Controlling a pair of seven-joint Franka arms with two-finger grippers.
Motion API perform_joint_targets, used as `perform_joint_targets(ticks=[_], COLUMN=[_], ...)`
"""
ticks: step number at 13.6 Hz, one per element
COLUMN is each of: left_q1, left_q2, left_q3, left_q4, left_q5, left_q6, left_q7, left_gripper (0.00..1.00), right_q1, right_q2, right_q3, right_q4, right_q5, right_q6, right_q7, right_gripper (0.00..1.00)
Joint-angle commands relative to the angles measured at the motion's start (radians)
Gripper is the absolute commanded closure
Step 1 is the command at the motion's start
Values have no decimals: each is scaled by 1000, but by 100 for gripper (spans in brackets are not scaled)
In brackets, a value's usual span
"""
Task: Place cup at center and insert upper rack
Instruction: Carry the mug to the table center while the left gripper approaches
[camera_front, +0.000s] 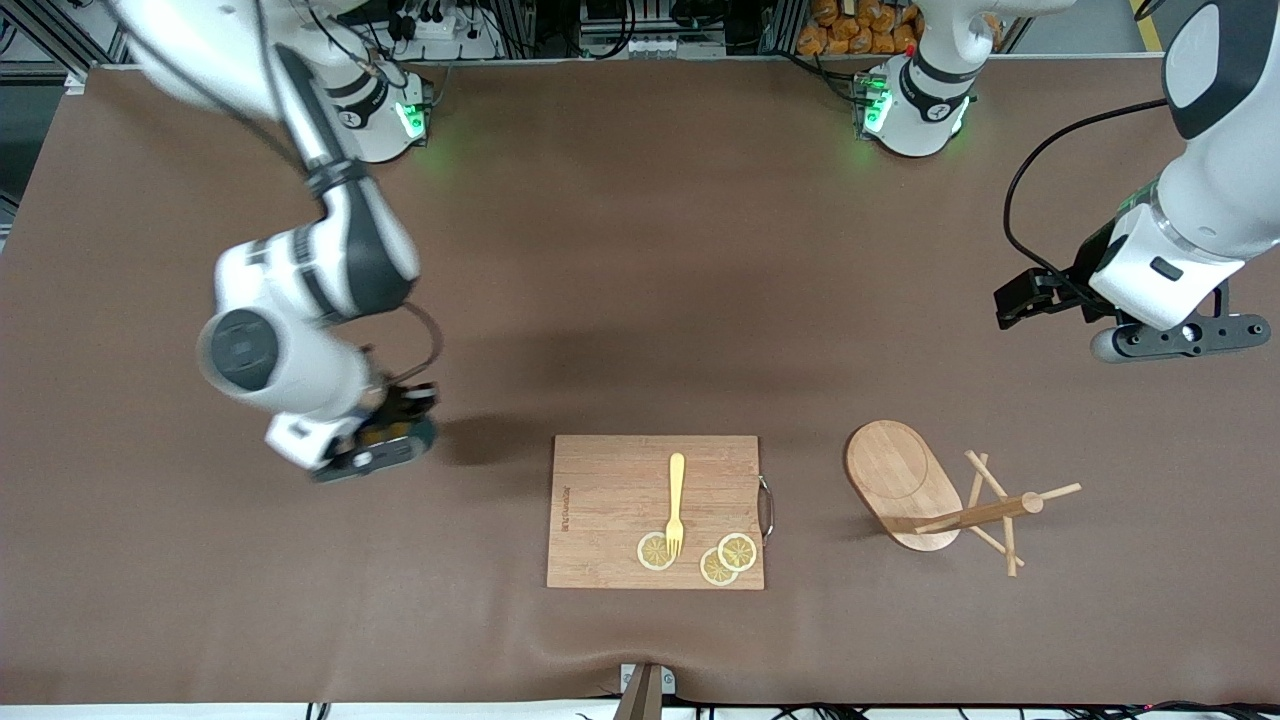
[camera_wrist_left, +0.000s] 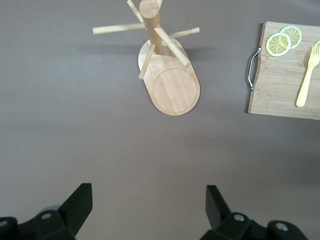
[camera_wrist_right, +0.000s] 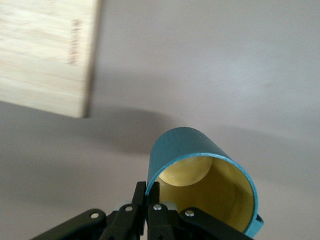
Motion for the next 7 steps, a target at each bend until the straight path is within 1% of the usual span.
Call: perform_joint_targets(ticks=[1,7], left_q1=[6,20], left_q2=[1,34], left_q3=[-4,2], left_q4=[5,-1], left_q5=[10,10], left_q6=[5,12], left_q7=[-10,-12], left_gripper=[0,0], right_q1=[123,407], right_q2=[-18,4], right_q3=[-14,-14], right_q4=[-20,-25], right_q5=[23,26], right_q6=[-6,25], right_q7=[210,551], right_gripper=[100,100])
